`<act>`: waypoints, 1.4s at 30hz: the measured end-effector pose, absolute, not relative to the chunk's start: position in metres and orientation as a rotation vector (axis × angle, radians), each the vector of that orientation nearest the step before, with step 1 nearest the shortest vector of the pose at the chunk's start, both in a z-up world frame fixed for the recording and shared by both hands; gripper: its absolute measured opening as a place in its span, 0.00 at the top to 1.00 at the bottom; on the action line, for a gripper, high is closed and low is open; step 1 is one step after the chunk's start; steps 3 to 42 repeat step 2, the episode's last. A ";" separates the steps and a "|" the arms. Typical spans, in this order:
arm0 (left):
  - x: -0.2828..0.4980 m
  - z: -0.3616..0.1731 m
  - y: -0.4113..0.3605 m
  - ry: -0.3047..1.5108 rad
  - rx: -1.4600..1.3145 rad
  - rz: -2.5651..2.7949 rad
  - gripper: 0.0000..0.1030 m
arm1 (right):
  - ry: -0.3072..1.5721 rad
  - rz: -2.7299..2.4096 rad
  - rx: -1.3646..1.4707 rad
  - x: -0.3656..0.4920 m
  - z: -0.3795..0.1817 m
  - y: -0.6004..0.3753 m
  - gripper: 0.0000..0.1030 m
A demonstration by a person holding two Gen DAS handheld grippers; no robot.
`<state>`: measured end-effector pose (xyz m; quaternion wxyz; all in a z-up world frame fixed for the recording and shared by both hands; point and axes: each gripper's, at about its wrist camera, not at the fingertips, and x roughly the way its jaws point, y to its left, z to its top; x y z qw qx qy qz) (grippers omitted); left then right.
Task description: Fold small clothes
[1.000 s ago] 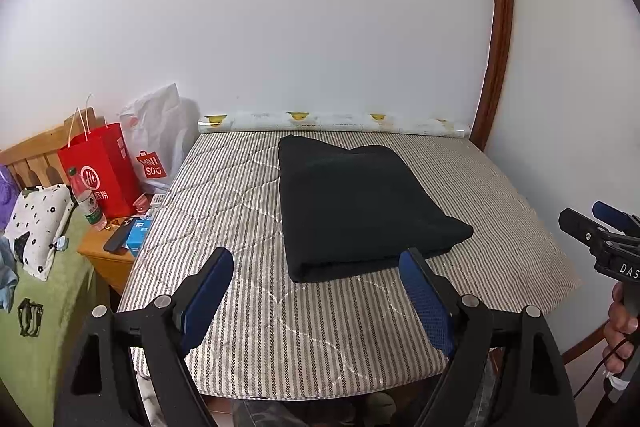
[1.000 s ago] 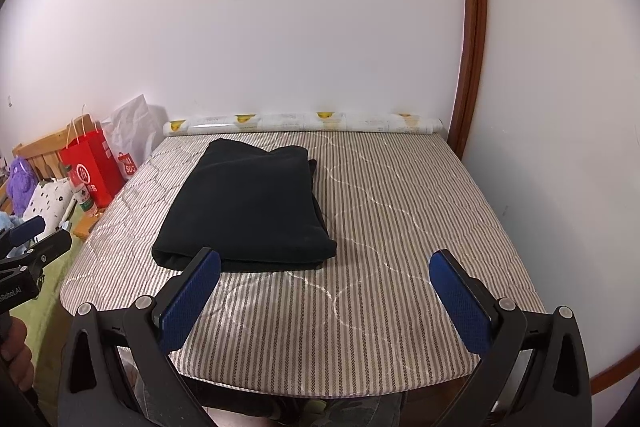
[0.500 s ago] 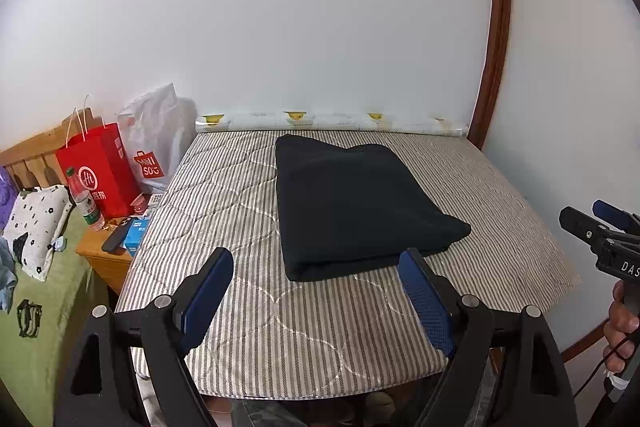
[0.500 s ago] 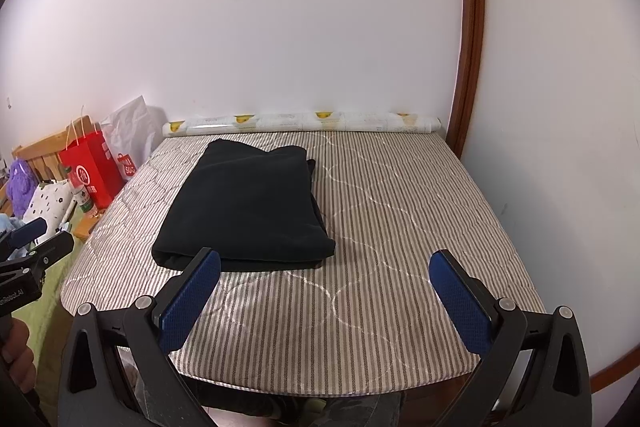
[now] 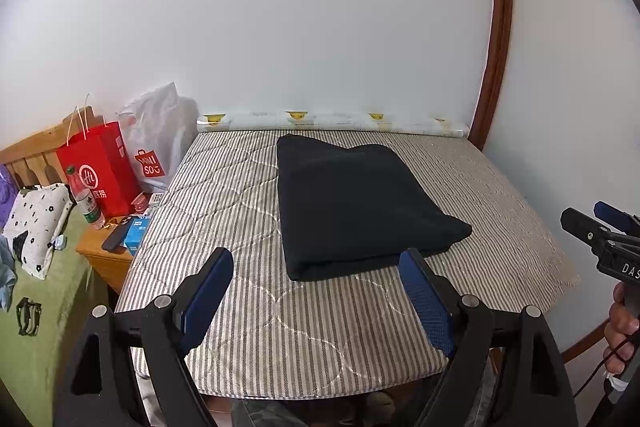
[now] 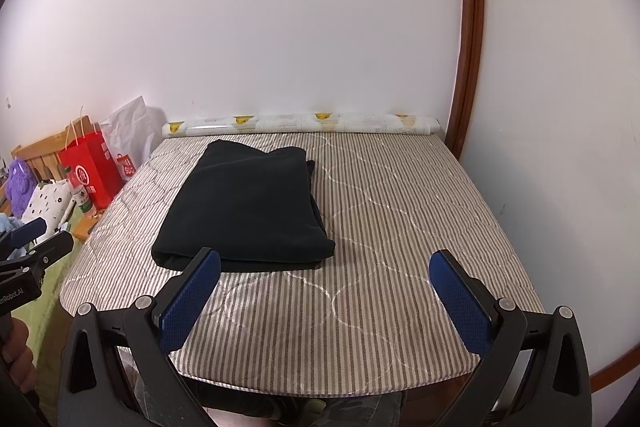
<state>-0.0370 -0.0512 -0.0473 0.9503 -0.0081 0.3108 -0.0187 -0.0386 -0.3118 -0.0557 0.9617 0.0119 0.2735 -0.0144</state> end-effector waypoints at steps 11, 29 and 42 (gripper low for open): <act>-0.037 -0.047 -0.051 0.632 -0.009 -0.027 0.18 | 0.552 -0.029 0.022 -0.039 -0.055 -0.312 0.00; -0.037 -0.047 -0.051 0.632 -0.009 -0.027 0.18 | 0.552 -0.029 0.022 -0.039 -0.055 -0.312 0.00; -0.037 -0.047 -0.051 0.632 -0.009 -0.027 0.18 | 0.552 -0.029 0.022 -0.039 -0.055 -0.312 0.00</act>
